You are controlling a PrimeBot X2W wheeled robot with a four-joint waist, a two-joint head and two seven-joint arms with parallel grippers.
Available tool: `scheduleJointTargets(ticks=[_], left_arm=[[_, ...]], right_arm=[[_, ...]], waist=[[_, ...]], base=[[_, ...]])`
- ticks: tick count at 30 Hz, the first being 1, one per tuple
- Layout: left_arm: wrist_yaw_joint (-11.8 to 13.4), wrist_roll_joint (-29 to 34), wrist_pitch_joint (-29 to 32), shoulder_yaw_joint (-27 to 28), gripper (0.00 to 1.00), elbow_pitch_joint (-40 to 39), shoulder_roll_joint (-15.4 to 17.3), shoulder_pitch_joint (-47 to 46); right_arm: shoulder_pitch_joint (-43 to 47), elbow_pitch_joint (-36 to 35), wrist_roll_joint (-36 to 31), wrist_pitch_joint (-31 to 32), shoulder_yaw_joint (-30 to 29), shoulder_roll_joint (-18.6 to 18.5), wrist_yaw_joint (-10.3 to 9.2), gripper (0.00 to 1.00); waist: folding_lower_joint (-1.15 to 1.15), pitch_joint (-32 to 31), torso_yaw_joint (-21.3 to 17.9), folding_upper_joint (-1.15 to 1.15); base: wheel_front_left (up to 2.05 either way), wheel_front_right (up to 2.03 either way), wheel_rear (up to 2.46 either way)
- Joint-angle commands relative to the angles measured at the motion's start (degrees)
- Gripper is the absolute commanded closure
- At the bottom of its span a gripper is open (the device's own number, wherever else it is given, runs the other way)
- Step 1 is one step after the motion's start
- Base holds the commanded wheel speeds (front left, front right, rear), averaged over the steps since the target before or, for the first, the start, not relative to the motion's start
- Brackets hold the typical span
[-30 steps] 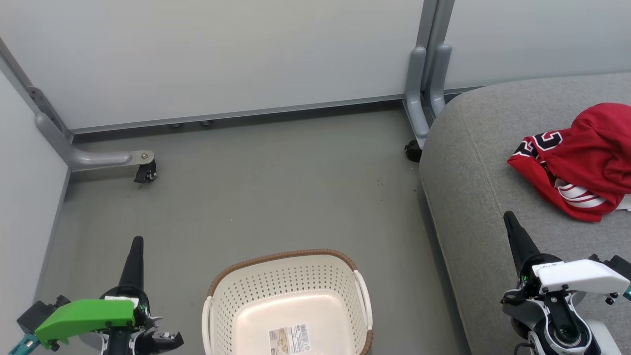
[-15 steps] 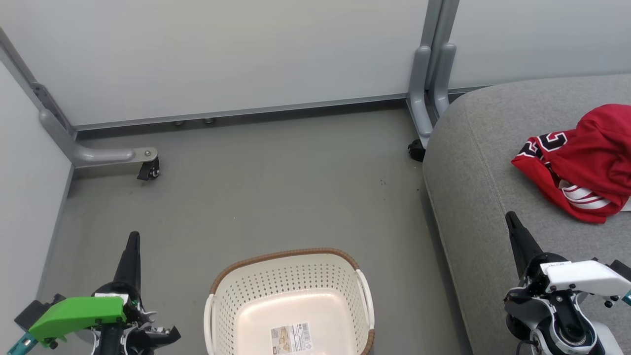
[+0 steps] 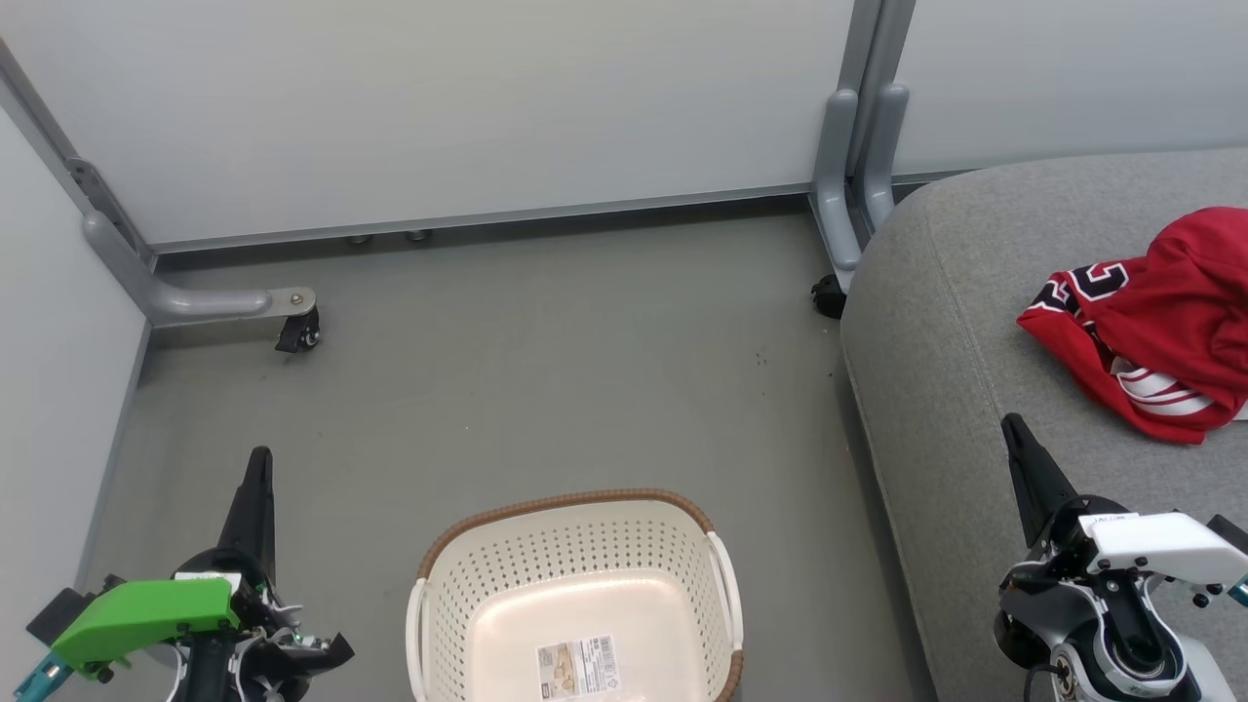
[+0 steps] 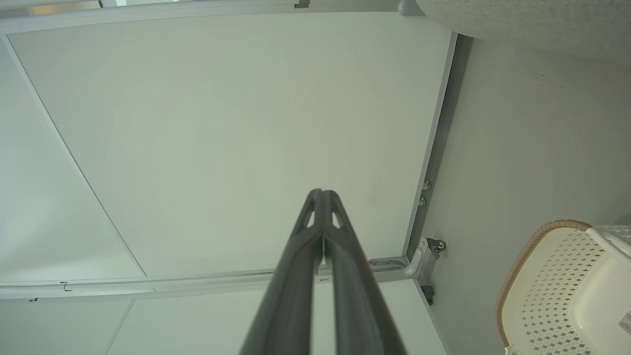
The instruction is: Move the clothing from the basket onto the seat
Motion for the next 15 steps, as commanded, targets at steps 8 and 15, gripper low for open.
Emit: scheduleJointTargets(ticks=[8, 15], left_arm=[[-0.4, -0.3, 0.2, 0.4, 1.00, 0.1, 0.2, -0.7], [-0.4, -0.2, 0.3, 0.4, 1.00, 0.1, 0.2, -0.7]], right_arm=[[-0.3, 0.1, -0.1, 0.3, -0.3, 0.2, 0.02, 1.00], [-0.3, 0.1, -0.3, 0.4, -0.4, 0.3, 0.02, 1.00]], waist=[[0.00, 0.0, 0.0, 0.00], [0.00, 0.0, 0.0, 0.00]], base=[[0.00, 0.00, 0.00], [0.00, 0.00, 0.00]])
